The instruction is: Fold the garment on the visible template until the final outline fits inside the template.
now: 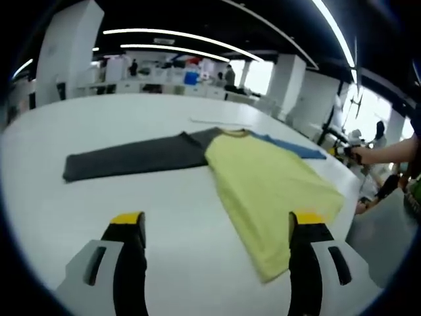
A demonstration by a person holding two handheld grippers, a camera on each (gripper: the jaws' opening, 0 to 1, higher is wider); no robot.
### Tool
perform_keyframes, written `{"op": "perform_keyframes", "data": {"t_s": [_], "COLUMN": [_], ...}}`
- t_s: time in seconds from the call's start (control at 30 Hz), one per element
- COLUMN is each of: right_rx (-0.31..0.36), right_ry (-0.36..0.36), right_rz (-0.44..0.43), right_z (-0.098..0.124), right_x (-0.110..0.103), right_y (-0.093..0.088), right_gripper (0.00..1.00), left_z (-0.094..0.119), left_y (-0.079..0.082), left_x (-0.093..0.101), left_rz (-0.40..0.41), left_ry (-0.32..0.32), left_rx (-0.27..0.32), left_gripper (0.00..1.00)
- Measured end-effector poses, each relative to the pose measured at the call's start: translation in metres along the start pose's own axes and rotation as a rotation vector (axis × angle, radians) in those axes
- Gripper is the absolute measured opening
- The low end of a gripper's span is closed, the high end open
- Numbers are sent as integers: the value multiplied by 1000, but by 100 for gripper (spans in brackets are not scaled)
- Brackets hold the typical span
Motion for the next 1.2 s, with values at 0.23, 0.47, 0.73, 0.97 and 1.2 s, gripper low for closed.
{"op": "perform_keyframes", "data": {"t_s": [0.23, 0.47, 0.73, 0.97, 1.2], "right_rx": [-24, -48, -55, -43, -34], "right_ry": [-28, -38, -39, -50, -50], "right_rz": [-16, -20, -59, -109, -104], "right_z": [-12, -15, -20, -17, -11], "right_x": [11, 8, 10, 12, 6], "right_y": [-7, -14, -15, -12, -7], "right_gripper": [29, 23, 13, 0, 0], "left_z": [0, 0, -1, 0, -1], "left_y": [-3, -9, -13, -12, -12], "left_x": [0, -1, -3, -3, -2], "left_rz": [3, 3, 8, 9, -7], "left_ry": [-1, -3, -2, -1, -11], "left_rx": [-12, -34, -48, -44, -51], "left_gripper": [85, 84, 84, 83, 82]}}
Point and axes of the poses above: the point that each gripper's makers call its tool centre point, and the gripper's own axes: z roughly backward along the fingers, x roughly to its right, y roughly out of its top, the point moved 1 cm from there along z, roughly backward along the fingers, and after that the axes turned 7 degrees about -y, right-handed, at the moved point
